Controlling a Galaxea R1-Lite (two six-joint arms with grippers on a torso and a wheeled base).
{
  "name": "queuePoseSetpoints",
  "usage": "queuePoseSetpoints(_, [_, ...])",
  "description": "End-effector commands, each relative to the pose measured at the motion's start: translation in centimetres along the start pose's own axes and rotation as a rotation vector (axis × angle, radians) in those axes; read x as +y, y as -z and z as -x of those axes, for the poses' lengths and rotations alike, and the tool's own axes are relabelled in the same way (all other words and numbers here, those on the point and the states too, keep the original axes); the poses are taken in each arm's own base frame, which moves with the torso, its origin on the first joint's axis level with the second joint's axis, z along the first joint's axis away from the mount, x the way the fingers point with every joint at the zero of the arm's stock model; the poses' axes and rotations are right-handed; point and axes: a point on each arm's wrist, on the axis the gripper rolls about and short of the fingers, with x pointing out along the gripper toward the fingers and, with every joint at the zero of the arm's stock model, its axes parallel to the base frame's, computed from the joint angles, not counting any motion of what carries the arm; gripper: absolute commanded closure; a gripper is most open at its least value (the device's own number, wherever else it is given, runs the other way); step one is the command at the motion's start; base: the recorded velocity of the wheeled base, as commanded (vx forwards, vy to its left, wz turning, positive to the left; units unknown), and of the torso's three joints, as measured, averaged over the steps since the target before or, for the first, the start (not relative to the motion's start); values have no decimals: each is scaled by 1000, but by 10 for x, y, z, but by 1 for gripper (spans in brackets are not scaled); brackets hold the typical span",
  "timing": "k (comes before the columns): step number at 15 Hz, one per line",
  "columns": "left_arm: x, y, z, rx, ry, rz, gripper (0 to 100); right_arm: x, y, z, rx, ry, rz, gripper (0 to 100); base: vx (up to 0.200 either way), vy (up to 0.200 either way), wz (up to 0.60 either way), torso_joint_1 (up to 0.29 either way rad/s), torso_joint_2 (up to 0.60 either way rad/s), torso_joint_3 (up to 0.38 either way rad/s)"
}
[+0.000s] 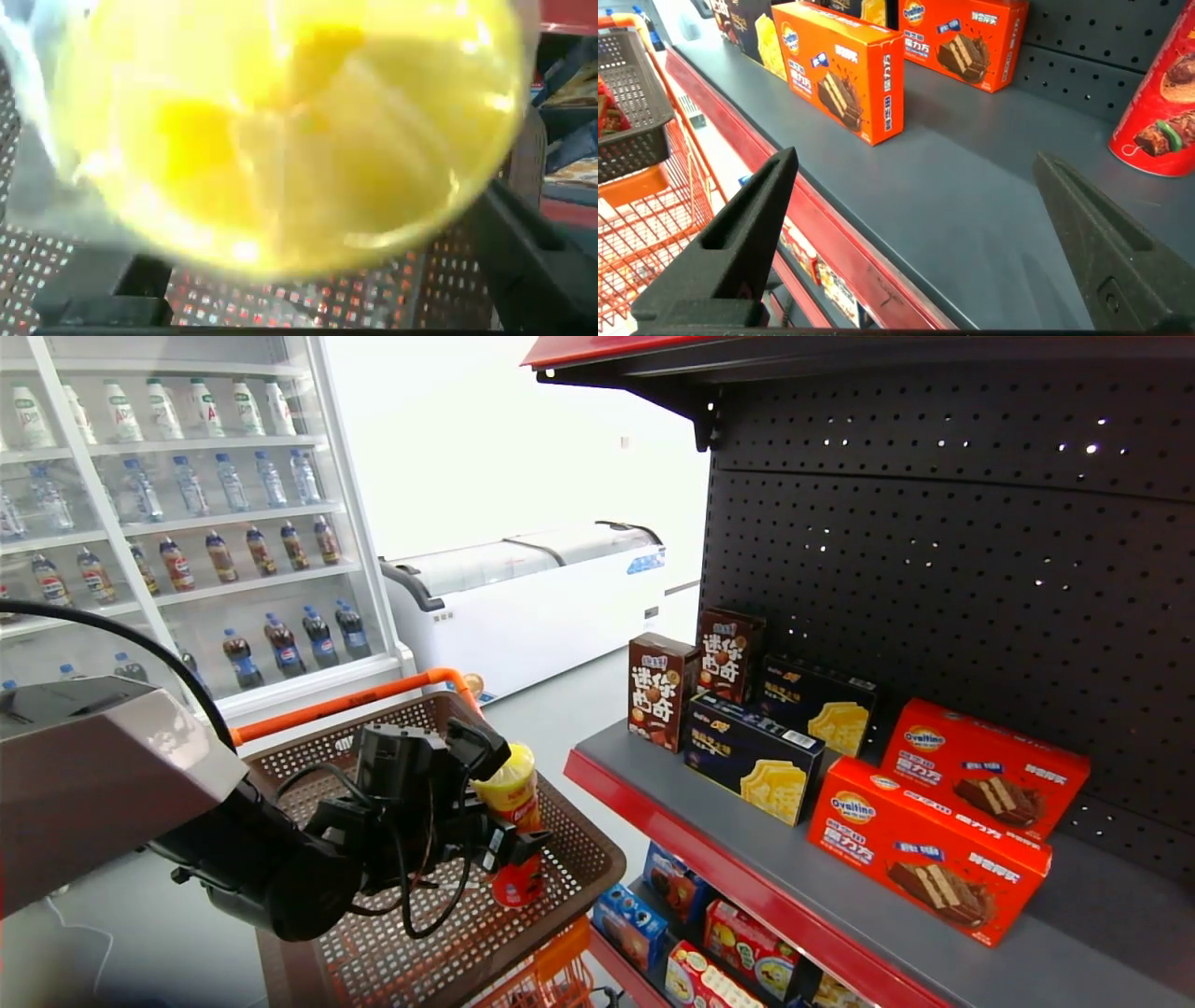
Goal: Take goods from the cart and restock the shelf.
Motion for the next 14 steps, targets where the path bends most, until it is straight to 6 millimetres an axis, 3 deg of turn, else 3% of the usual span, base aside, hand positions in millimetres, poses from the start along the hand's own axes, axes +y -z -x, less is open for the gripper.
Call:
queuePoseSetpoints(1, [-2, -4, -6, -12, 5, -8, 0, 0, 0, 0, 0, 1, 0, 0, 0, 0, 0, 0, 0, 0])
queuePoseSetpoints(5, [-4, -3, -6, -14, 20, -9, 0, 0, 0, 0, 0, -1, 0, 0, 0, 0, 0, 0, 0, 0])
queuePoseSetpoints(6, [-3, -5, -7, -15, 18, -9, 100, 0, 0, 0, 0, 1, 0, 0, 0, 0, 0, 0, 0, 0])
queuePoseSetpoints(10, [-2, -4, -2, 5, 17, 0, 100, 0, 0, 0, 0, 1, 0, 0, 0, 0, 0, 0, 0, 0])
queuePoseSetpoints(14, [3, -37, 12, -62, -7, -11, 100, 0, 0, 0, 0, -1, 0, 0, 0, 0, 0, 0, 0, 0])
